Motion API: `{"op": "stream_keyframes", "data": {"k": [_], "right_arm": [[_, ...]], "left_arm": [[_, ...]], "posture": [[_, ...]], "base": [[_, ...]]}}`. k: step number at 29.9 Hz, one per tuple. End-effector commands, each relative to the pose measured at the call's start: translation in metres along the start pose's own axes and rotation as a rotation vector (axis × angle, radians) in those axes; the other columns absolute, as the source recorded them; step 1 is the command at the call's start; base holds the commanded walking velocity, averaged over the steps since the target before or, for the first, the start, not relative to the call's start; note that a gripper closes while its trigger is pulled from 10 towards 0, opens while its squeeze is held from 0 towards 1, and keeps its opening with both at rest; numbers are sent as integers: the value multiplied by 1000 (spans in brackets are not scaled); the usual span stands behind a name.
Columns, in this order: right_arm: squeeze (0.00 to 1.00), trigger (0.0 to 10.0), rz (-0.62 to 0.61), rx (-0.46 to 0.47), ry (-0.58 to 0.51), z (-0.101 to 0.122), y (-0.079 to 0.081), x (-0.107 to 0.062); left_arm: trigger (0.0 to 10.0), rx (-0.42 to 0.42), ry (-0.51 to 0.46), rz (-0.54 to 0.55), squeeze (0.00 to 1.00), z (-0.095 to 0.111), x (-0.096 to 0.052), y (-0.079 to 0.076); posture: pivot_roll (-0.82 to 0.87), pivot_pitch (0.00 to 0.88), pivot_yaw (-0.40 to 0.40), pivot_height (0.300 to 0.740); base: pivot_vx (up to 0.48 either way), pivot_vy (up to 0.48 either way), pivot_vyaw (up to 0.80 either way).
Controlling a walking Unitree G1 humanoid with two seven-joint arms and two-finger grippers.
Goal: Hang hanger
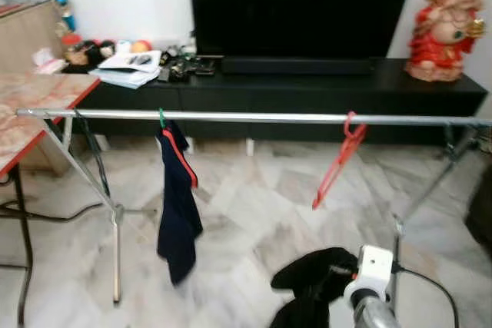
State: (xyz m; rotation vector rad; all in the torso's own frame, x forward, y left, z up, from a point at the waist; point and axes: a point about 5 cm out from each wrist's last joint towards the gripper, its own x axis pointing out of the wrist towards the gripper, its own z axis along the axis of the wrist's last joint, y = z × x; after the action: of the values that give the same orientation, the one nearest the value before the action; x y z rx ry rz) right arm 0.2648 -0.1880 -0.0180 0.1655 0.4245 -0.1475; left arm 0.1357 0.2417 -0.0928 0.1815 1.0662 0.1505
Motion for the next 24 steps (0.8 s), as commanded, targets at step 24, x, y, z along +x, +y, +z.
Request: {"op": "stream_keyframes", "data": {"k": [24], "right_arm": [[0,10000,15,0,-25,8,4,3]], "left_arm": [[10000,-11,-5,-4,0,0,0,-6]], "posture": [[36,21,-6,740]], "base": [[-78,60,0]]}}
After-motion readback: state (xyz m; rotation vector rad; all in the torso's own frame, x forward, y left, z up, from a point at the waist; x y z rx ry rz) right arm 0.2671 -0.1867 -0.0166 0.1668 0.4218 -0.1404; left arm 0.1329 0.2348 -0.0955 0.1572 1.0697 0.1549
